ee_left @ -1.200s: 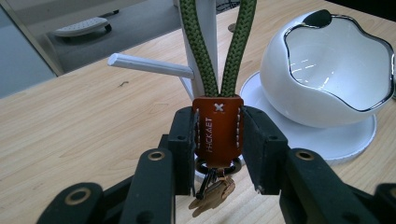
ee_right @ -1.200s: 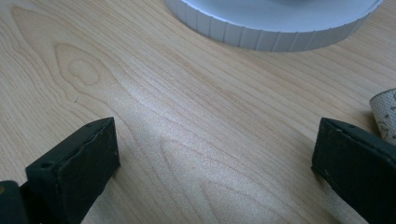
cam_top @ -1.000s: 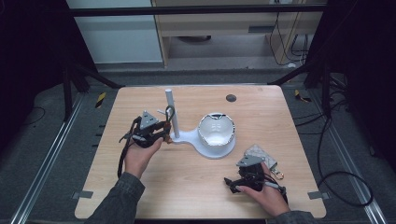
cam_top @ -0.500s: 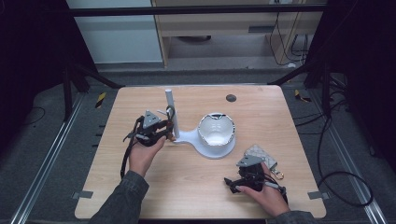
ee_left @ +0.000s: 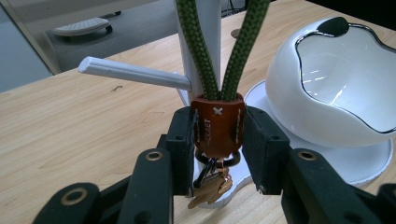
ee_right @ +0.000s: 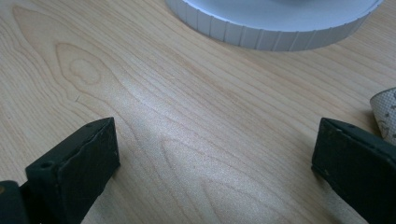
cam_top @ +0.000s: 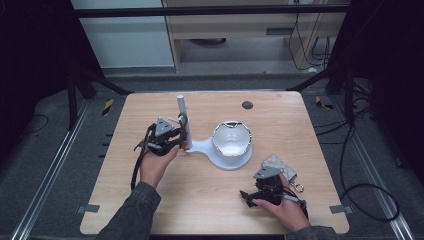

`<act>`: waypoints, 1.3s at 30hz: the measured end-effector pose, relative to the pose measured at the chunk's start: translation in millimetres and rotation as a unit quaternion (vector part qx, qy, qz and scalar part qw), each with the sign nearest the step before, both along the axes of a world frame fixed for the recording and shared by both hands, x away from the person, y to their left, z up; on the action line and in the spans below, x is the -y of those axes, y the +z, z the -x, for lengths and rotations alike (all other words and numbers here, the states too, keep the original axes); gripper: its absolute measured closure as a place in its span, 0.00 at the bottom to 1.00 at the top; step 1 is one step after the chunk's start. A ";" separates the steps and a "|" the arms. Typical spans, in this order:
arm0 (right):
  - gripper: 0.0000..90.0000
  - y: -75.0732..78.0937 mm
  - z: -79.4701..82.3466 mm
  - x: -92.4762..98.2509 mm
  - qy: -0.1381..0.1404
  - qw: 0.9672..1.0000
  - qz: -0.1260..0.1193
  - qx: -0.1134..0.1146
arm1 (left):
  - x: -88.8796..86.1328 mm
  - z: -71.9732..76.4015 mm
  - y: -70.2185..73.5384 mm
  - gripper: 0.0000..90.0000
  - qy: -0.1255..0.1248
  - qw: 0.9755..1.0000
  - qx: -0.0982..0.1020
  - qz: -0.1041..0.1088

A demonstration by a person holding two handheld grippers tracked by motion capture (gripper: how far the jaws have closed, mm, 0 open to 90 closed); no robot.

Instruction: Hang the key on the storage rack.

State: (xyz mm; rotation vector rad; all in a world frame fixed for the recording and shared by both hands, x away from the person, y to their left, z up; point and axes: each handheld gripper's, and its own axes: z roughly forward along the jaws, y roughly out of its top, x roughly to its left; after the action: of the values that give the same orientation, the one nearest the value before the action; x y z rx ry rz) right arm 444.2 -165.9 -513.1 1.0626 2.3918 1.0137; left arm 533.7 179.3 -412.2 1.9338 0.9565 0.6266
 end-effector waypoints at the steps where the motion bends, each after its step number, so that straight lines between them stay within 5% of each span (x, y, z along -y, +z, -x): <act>1: 0.01 0.0 0.0 0.0 0.000 1.000 0.000 0.000 | 0.2 0.1 -0.6 0.71 0.001 1.000 -0.001 0.000; 13: 0.01 0.0 0.2 0.0 0.000 1.000 -0.001 0.000 | -5.8 8.5 -3.4 0.68 -0.001 1.000 -0.008 -0.002; 24: 0.01 0.5 1.0 -0.2 -0.003 1.000 0.000 -0.002 | -21.7 25.5 -12.6 0.60 -0.006 0.999 -0.031 -0.028; 29: 0.07 4.5 2.3 -0.1 0.008 1.000 0.010 -0.011 | -30.8 33.1 -26.1 0.52 -0.005 0.998 -0.053 -0.045; 33: 0.10 10.4 6.6 -1.8 0.017 1.000 0.023 0.005 | -38.2 38.8 -40.3 0.35 0.004 0.996 -0.069 -0.049; 37: 0.11 24.7 8.8 -0.7 0.012 0.999 0.024 0.018 | -43.9 40.2 -54.6 0.25 0.004 0.995 -0.093 -0.039; 39: 0.11 40.6 8.2 5.6 0.008 0.999 0.033 0.022 | -45.2 38.0 -63.5 0.15 0.000 0.992 -0.114 -0.050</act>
State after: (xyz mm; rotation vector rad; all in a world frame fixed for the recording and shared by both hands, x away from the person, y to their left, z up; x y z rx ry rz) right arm 436.0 -171.5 -472.5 0.9888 2.3862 0.9462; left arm 495.7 224.5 -475.8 2.1284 1.0827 0.4664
